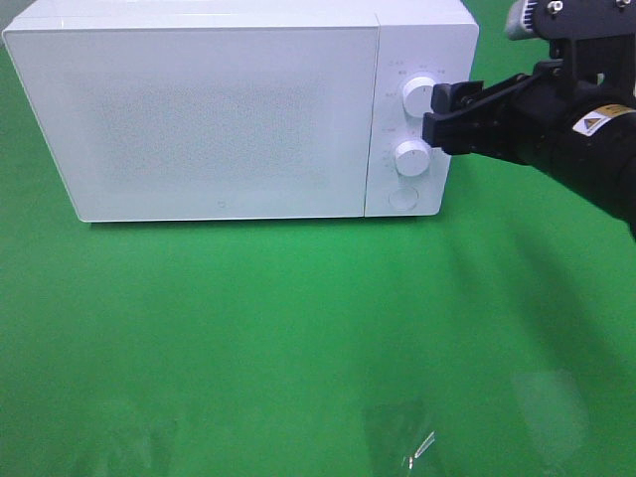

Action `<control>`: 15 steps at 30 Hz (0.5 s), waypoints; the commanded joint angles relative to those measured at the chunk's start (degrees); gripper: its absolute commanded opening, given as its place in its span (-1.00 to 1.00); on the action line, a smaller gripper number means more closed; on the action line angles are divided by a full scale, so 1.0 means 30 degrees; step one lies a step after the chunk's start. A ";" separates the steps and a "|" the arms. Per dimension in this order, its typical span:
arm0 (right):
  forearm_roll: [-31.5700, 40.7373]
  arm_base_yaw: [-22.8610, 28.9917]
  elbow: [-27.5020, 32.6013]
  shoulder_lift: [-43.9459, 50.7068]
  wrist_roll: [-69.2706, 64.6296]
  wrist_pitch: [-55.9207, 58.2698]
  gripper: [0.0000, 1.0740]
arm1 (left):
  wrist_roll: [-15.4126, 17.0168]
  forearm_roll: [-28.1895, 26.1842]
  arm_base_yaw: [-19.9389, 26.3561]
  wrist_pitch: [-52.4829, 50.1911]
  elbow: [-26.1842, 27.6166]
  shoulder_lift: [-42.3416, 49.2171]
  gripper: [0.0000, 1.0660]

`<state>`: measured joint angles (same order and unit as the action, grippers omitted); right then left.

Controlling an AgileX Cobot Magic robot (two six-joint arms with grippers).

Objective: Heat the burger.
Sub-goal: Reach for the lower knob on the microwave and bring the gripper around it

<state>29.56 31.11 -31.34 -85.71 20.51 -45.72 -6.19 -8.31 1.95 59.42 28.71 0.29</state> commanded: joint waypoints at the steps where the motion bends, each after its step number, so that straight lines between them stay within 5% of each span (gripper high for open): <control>1: 0.2674 0.1795 -0.0038 -0.0840 0.1356 -0.2655 0.42 | 0.0019 -0.0095 0.0000 -0.0191 -0.0057 0.0458 0.88; 7: 0.5309 0.4316 -0.0038 -0.2731 0.1337 -0.5138 0.41 | 0.0019 -0.0095 0.0000 -0.0191 -0.0057 0.0458 0.88; 15: 0.5882 0.4985 -0.0057 -0.4469 0.0038 -0.6341 0.41 | 0.0019 -0.0095 0.0000 -0.0191 -0.0057 0.0458 0.88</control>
<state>47.04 46.01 -31.51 -99.06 21.26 -63.48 -6.19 -8.31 1.95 59.42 28.71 0.29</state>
